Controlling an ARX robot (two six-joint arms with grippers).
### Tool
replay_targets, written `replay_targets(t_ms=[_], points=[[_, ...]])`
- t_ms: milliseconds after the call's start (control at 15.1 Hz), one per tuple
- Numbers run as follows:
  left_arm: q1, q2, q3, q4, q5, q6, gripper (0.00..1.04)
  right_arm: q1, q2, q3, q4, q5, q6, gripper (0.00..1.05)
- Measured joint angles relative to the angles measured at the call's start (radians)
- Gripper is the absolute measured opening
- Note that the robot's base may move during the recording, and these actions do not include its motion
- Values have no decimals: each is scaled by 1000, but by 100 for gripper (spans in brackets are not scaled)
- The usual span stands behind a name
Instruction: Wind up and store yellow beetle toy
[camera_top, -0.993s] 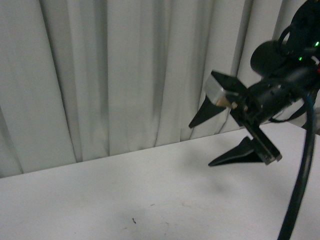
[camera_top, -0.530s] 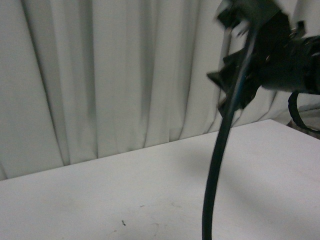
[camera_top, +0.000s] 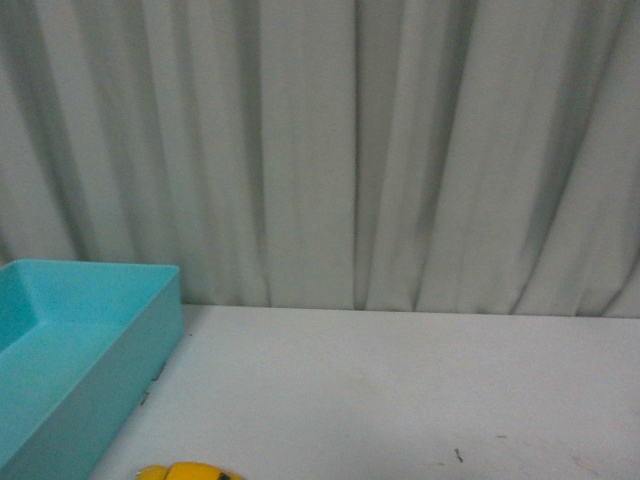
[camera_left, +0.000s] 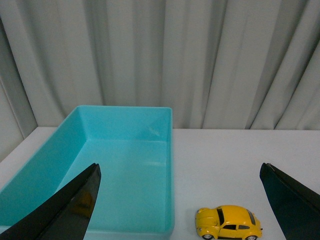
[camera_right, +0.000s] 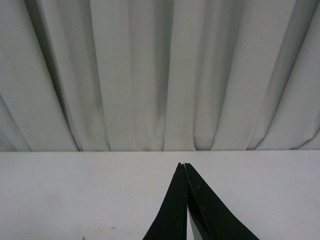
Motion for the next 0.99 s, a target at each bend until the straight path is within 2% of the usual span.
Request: replay_targets(t_ms=[530, 596, 993], points=[[0, 0, 0, 0, 0, 0, 98, 0, -312, -138, -183, 0, 3, 2], [0, 0, 0, 0, 0, 0, 98, 0, -320, -164, -128, 0, 3, 2], [0, 0, 0, 0, 0, 0, 98, 0, -566, -180, -374, 2, 4, 2]])
